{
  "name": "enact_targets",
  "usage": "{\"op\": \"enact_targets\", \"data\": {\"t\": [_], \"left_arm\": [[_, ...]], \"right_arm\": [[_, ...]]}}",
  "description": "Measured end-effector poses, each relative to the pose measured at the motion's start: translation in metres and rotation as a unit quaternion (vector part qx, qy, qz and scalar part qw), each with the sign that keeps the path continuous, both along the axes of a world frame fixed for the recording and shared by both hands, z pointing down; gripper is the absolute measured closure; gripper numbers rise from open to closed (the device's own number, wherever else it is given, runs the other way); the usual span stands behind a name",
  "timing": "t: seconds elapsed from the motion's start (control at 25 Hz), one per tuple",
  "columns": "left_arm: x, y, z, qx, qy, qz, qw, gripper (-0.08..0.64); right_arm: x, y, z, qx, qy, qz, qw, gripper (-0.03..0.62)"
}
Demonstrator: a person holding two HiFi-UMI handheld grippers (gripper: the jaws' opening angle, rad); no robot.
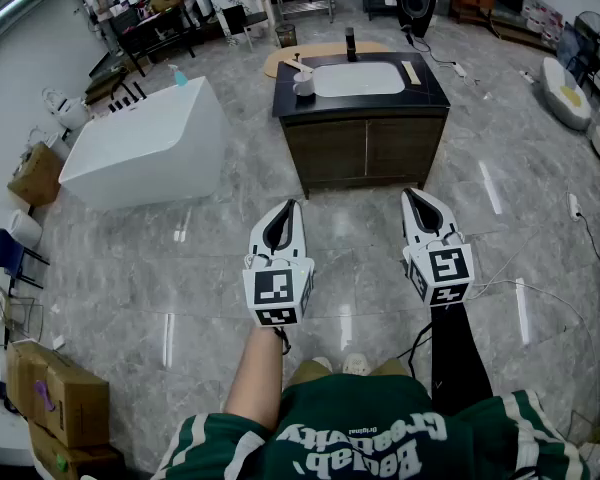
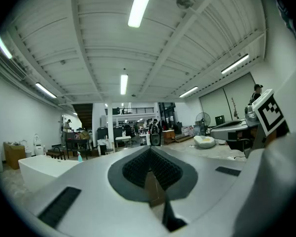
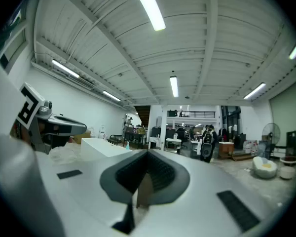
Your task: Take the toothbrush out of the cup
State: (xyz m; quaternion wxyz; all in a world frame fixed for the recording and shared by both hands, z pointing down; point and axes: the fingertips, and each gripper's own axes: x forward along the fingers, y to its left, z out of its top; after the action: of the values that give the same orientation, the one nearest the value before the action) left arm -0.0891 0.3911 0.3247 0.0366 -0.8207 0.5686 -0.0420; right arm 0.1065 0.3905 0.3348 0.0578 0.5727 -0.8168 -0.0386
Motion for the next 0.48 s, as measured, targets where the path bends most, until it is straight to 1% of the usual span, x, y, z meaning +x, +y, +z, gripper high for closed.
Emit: {"op": "enact_targets", "data": {"t": [0.16, 0.36, 0.48], "left_arm": [[0.000, 0.015, 0.002, 0.004, -0.007, 0.012, 0.9999, 0.560], [-0.005, 0.024, 0.003, 0.005, -0.010, 0.000, 0.9999, 0.560], [-0.008, 0.029, 0.001, 0.007, -0.007, -0.009, 0.9999, 0.560]], "right_arm": [[-0.002, 0.014, 0.003, 0.000, -0.008, 0.002, 1.000, 0.589], [-0.001, 0.021, 0.008, -0.003, -0.015, -0.001, 1.000, 0.589], [0.001, 0.022, 0.013, -0.009, -0.010, 0.007, 1.000, 0.588]]}}
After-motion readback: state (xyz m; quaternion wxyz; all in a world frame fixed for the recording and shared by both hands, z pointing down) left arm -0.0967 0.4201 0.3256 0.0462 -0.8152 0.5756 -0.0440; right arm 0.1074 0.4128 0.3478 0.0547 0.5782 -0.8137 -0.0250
